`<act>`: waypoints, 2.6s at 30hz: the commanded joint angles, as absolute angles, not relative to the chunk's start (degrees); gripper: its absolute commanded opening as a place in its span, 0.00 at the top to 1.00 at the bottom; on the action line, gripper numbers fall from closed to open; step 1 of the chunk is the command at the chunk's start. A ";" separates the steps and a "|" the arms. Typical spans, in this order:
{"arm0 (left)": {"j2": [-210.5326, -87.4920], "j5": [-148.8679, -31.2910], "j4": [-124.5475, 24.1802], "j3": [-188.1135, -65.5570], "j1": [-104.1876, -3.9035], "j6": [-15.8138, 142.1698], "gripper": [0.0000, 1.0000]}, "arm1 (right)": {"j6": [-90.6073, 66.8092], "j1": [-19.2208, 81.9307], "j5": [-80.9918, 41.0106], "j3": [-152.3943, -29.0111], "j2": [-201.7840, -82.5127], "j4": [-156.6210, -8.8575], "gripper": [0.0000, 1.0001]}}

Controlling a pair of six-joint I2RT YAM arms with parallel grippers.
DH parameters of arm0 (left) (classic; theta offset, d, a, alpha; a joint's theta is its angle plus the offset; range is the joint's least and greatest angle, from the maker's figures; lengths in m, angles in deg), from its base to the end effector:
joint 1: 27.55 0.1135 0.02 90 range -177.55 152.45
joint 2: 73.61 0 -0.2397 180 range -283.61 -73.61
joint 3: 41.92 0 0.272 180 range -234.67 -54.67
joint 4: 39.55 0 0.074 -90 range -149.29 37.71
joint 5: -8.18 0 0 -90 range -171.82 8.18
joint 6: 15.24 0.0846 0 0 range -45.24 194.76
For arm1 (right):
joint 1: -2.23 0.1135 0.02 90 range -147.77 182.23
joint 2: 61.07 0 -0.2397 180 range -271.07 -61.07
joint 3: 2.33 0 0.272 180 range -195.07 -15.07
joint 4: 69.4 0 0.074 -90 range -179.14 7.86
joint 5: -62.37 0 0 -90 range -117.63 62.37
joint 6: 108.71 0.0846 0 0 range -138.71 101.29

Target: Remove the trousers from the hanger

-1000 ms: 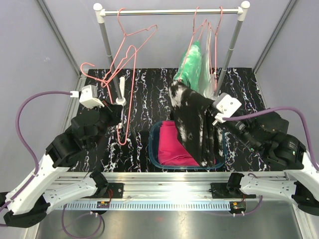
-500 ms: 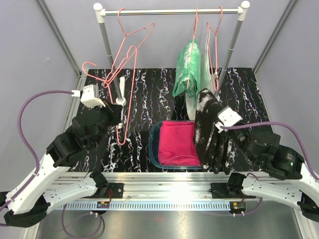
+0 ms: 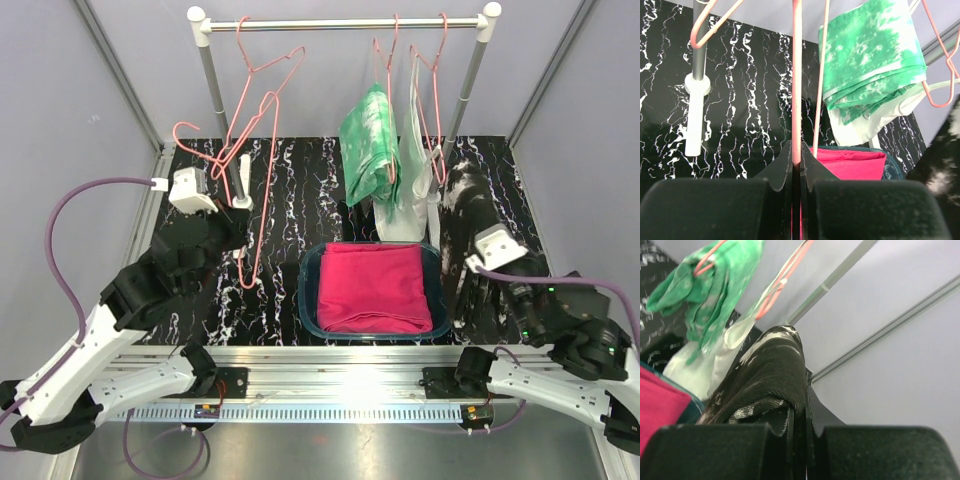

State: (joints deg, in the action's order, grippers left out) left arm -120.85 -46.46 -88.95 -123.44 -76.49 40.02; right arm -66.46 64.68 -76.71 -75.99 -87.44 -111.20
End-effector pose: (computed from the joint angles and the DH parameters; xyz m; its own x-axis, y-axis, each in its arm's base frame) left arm 0.1815 -0.1338 0.4054 -0.2821 -0.3837 -0.8793 0.1061 0.8984 -0.4261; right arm 0.1115 0.0755 0.4322 0.2021 -0.6608 -0.7228 -0.1238 0.7149 -0.6882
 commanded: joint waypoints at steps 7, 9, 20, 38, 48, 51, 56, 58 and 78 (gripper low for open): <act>-119.84 -46.57 -83.93 -123.04 -76.59 40.66 1.00 | -65.40 64.54 -69.49 -63.16 -92.96 -101.04 1.00; -119.05 -45.79 -84.54 -123.05 -76.59 41.18 1.00 | -61.71 64.54 -66.24 -62.44 -95.33 -101.39 1.00; -116.76 -44.38 -84.80 -121.90 -76.50 41.62 1.00 | -54.05 69.19 -54.00 -60.51 -108.61 -95.88 1.00; -115.18 -43.85 -85.68 -121.38 -76.41 42.06 1.00 | -52.99 73.16 -31.68 -58.31 -132.60 -79.16 1.00; -114.65 -43.50 -86.21 -121.29 -76.33 42.06 1.00 | -59.67 73.16 -22.36 -58.66 -138.41 -89.43 1.00; -114.65 -43.41 -85.86 -121.03 -76.33 41.98 1.00 | -59.58 73.16 -19.64 -59.36 -139.02 -93.74 1.00; -115.18 -44.11 -85.33 -120.85 -76.33 41.54 1.00 | -58.09 71.41 -16.30 -56.65 -140.34 -91.91 1.00; -115.18 -44.29 -85.07 -120.85 -76.33 41.27 1.00 | -55.99 69.13 -11.83 -56.20 -141.04 -89.28 1.00; -113.95 -42.27 -88.06 -123.31 -76.24 42.59 1.00 | -50.62 62.79 -0.38 -64.64 -146.33 -94.70 0.61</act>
State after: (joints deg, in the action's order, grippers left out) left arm -114.64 -44.37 -90.09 -120.97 -76.47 41.96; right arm -53.11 63.02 -7.99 -62.86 -148.81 -88.67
